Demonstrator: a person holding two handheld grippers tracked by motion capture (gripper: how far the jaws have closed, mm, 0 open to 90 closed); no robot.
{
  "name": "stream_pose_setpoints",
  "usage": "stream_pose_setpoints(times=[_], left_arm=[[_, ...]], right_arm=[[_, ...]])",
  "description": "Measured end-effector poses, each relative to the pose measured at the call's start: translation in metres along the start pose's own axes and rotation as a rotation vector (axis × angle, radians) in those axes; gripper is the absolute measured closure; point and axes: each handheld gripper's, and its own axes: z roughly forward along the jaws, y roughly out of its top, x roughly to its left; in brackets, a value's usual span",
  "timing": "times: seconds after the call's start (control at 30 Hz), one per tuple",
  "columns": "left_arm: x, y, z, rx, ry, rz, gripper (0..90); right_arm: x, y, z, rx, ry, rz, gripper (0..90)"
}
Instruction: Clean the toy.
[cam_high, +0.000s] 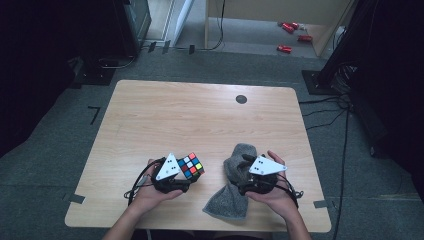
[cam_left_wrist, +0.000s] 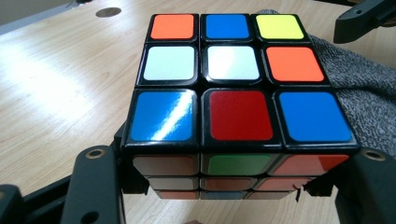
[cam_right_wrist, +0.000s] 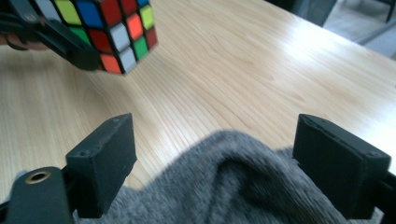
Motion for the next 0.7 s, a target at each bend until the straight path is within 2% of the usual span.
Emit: stream_pose_setpoints(times=[0.1, 0.2, 0.33, 0.37, 0.47, 0.53, 0.6, 0.67, 0.7], left_arm=[[-0.001, 0.0, 0.001, 0.007, -0.006, 0.005, 34.8], [-0.002, 0.0, 0.002, 0.01, -0.012, 0.008, 34.8], [-0.003, 0.0, 0.002, 0.01, -0.015, 0.008, 34.8], [-0.003, 0.0, 0.002, 0.01, -0.015, 0.009, 34.8], [-0.004, 0.001, 0.003, 0.012, -0.019, 0.012, 34.8], [-0.005, 0.001, 0.003, 0.012, -0.019, 0.015, 34.8], [-0.006, 0.001, 0.003, 0.01, -0.022, 0.015, 34.8], [-0.006, 0.002, 0.003, 0.009, -0.022, 0.019, 34.8], [-0.007, 0.002, 0.004, 0.008, -0.024, 0.018, 34.8]], right_arm=[[0.002, -0.005, 0.009, 0.052, -0.024, -0.021, 10.5], [-0.004, -0.019, 0.022, 0.151, -0.051, -0.012, 8.3], [-0.01, -0.033, 0.032, 0.271, -0.041, 0.034, 9.1], [-0.011, -0.035, 0.032, 0.278, -0.034, 0.056, 10.3], [-0.016, -0.037, 0.029, 0.277, -0.036, 0.116, 21.4], [-0.019, -0.042, 0.024, 0.246, -0.045, 0.125, 36.9], [-0.023, -0.047, 0.018, 0.22, -0.043, 0.147, 61.4], [-0.025, -0.046, 0.013, 0.221, -0.073, 0.145, 71.1], [-0.025, -0.044, 0.011, 0.221, -0.088, 0.154, 73.1]])
